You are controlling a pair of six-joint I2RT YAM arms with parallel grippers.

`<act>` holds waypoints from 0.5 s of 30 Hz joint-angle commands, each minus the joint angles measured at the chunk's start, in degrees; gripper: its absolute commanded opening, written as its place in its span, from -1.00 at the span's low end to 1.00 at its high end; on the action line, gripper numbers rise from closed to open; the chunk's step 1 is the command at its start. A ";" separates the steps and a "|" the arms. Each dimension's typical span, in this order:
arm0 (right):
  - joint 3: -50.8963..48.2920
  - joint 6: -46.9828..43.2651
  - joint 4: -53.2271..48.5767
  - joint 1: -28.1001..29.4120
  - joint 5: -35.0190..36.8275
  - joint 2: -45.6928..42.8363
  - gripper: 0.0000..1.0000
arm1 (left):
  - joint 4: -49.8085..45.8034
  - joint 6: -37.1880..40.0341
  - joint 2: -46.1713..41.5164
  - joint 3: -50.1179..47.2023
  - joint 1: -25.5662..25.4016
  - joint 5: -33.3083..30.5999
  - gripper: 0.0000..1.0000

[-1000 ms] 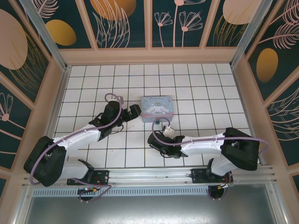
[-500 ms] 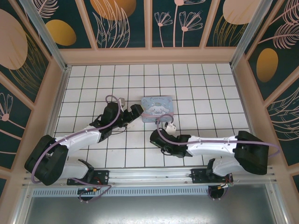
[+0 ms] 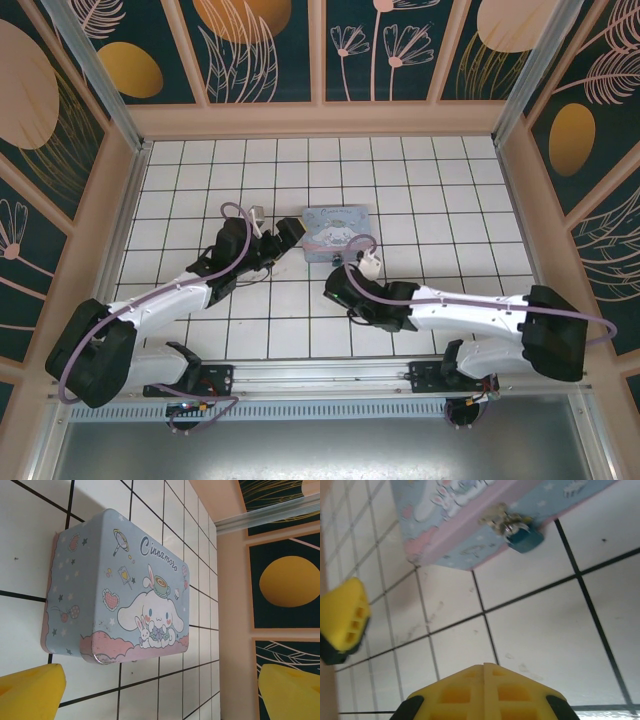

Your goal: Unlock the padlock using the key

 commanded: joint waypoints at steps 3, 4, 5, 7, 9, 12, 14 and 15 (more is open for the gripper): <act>2.08 -1.48 -4.77 1.20 -2.79 6.35 -1.00 | 1.03 -0.47 -0.90 -1.51 0.35 -0.63 0.97; 2.07 -1.85 -4.22 0.97 -3.13 7.95 -1.00 | 1.11 -0.43 -0.82 -1.62 0.35 -0.81 0.97; 2.13 -2.10 -3.89 0.62 -3.45 8.92 -1.00 | 1.13 -0.45 -0.73 -1.62 0.37 -0.83 0.97; 2.50 -3.31 -2.81 -0.05 -3.76 11.26 -0.83 | 1.13 -0.23 -0.40 -1.62 0.36 -0.86 0.98; 2.90 -3.72 -2.62 -0.43 -3.28 11.92 -0.41 | 0.97 0.09 -0.20 -1.48 0.34 -1.12 0.98; 3.04 -4.02 -2.70 -0.45 -2.61 10.87 -0.10 | 0.37 0.88 -0.20 -1.43 0.34 -1.63 0.97; 2.88 -3.78 -3.51 -0.39 -2.42 9.92 -0.07 | -0.13 1.30 -0.21 -1.36 0.38 -2.20 0.98; 2.70 -3.59 -3.97 -0.36 -2.40 9.51 -0.06 | -0.29 1.64 -0.28 -1.23 0.34 -2.50 0.97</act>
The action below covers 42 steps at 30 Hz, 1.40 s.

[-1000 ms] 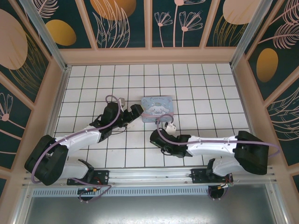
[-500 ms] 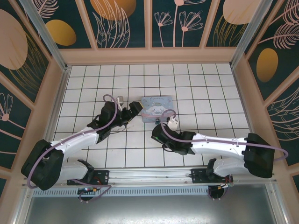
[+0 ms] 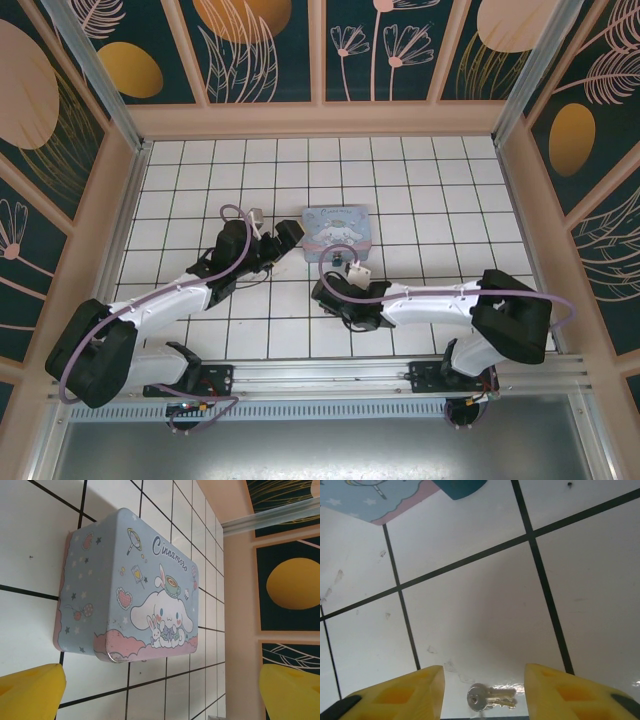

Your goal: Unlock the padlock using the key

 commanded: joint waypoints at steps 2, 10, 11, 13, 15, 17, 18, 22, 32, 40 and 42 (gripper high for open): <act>1.17 -0.60 -2.75 0.01 0.83 -2.31 -0.04 | -0.80 1.98 -0.28 -0.26 0.33 -1.96 0.98; 6.17 -5.84 -6.14 1.66 -1.49 2.98 0.00 | -6.41 6.29 -1.96 1.90 0.42 -5.85 0.98; 6.63 -5.98 -6.13 1.80 -1.80 3.71 0.01 | -7.02 6.75 -2.23 2.17 0.47 -6.41 0.97; 7.02 -5.75 -5.66 1.89 -2.17 5.07 0.00 | -8.06 7.51 -2.78 2.79 0.44 -7.33 0.98; 6.48 -5.08 -4.13 1.96 -2.68 5.96 0.00 | -8.91 7.97 -3.39 3.23 0.51 -7.88 0.98; 5.76 -4.52 -2.82 1.95 -3.12 6.19 0.00 | -9.45 8.12 -3.84 3.36 0.65 -8.25 0.98; 5.40 -4.20 -2.34 2.02 -3.12 6.16 0.00 | -9.56 8.23 -4.04 3.36 0.59 -8.38 0.97; 4.44 -3.29 -1.35 2.06 -3.11 6.20 -0.01 | -10.19 8.42 -4.44 3.34 0.75 -8.78 0.97; 2.53 -1.99 -0.25 2.01 -3.31 5.98 -0.02 | -10.55 8.34 -4.81 3.38 0.91 -9.13 0.98; 3.23 -3.54 1.70 0.38 -4.12 8.20 -0.02 | -10.43 7.83 -5.14 3.01 0.85 -9.23 0.98; 4.24 -4.84 2.58 -0.69 -4.74 8.93 -0.03 | -10.42 7.73 -5.16 2.81 0.91 -9.21 0.97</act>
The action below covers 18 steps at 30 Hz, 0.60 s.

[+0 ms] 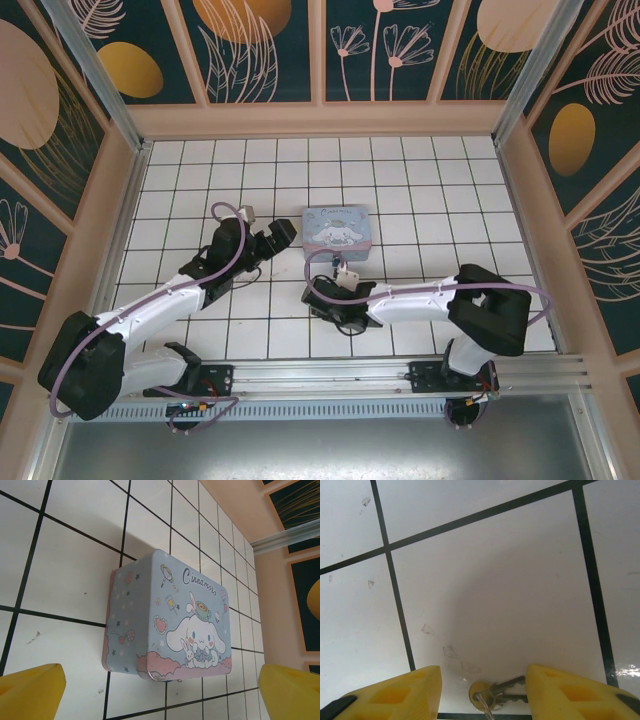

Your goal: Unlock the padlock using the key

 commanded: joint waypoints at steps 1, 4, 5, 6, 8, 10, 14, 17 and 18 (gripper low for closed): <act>1.63 -2.22 2.99 -2.19 -1.44 2.56 -0.02 | -0.78 0.27 -1.26 0.72 0.22 -0.97 0.98; 3.40 -4.60 6.20 -4.28 -3.47 4.11 -0.03 | -0.65 -0.12 -1.41 0.37 0.26 -1.08 0.97; 4.07 -5.58 7.59 -5.00 -4.12 4.64 -0.04 | -0.53 -0.27 -1.37 0.29 0.25 -1.03 0.98; 5.01 -6.59 8.78 -5.52 -4.58 4.97 -0.04 | -0.50 -0.35 -1.36 0.32 0.26 -1.08 0.98; 7.01 -8.38 8.88 -5.76 -4.44 5.23 -0.05 | -0.41 -0.56 -1.26 0.32 0.23 -1.07 0.98; 8.73 -8.75 6.03 -5.40 -3.20 5.12 -0.06 | -0.56 -0.64 -1.26 0.45 0.21 -0.93 0.98; 8.96 -7.02 0.39 -3.49 0.32 3.23 -0.06 | -0.42 -1.09 -1.42 0.45 0.23 -1.16 0.98; 8.76 -5.36 -3.75 -2.00 1.45 2.68 -0.07 | -0.84 -1.06 -1.49 0.73 0.30 -1.82 0.98; 8.75 -4.81 -4.89 -1.49 1.80 2.78 -0.07 | -1.17 -0.86 -1.61 0.99 0.30 -2.30 0.98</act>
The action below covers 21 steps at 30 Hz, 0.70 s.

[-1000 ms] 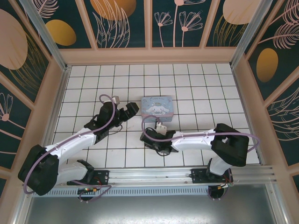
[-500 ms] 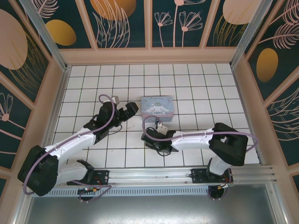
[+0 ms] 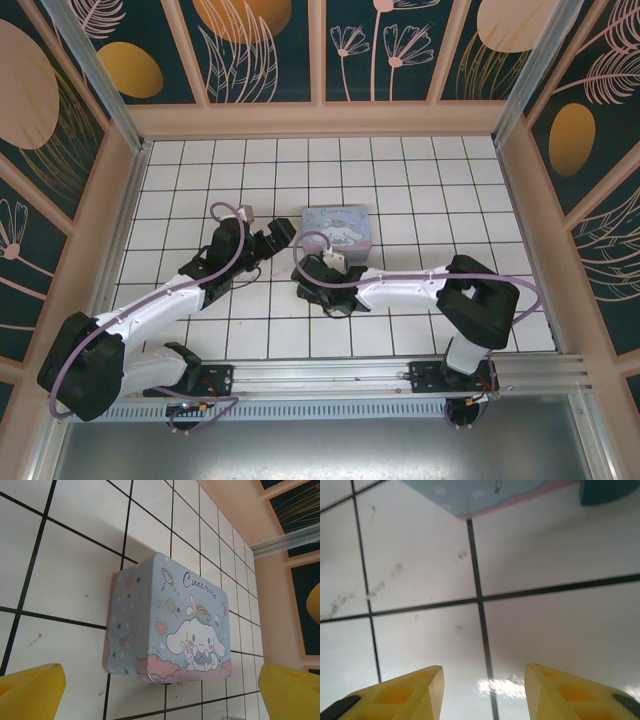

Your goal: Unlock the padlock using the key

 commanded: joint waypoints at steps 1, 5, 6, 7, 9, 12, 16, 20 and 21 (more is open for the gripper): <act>0.73 1.97 -7.29 1.82 3.25 -1.25 -0.07 | -1.62 -0.15 -1.45 1.31 0.46 -1.89 0.98; 1.14 3.51 -10.38 3.47 4.40 -0.34 -0.08 | -3.76 1.04 -2.11 2.69 2.16 -2.99 0.98; 1.27 3.73 -10.80 3.78 4.59 -0.14 -0.08 | -3.87 1.28 -2.20 2.86 2.63 -2.88 0.98; 1.53 4.04 -11.32 3.98 4.80 0.11 -0.08 | -4.05 1.57 -2.29 3.15 3.15 -2.51 0.98; 2.14 4.43 -12.68 4.48 5.48 0.66 -0.09 | -4.26 1.80 -2.32 3.50 3.90 -1.91 0.98; 3.01 4.71 -14.23 5.06 6.10 1.52 -0.08 | -4.02 1.80 -2.33 3.47 4.10 -1.59 0.98; 3.69 4.90 -15.31 5.52 6.33 2.72 -0.09 | -3.62 1.56 -2.22 3.08 4.18 -1.37 0.97; 3.85 4.97 -15.74 5.71 6.19 3.77 -0.09 | -3.44 1.49 -2.33 2.91 4.17 -1.32 0.98; 3.80 5.06 -15.80 5.77 6.08 3.95 -0.09 | -3.44 1.39 -2.42 2.91 4.21 -1.36 0.98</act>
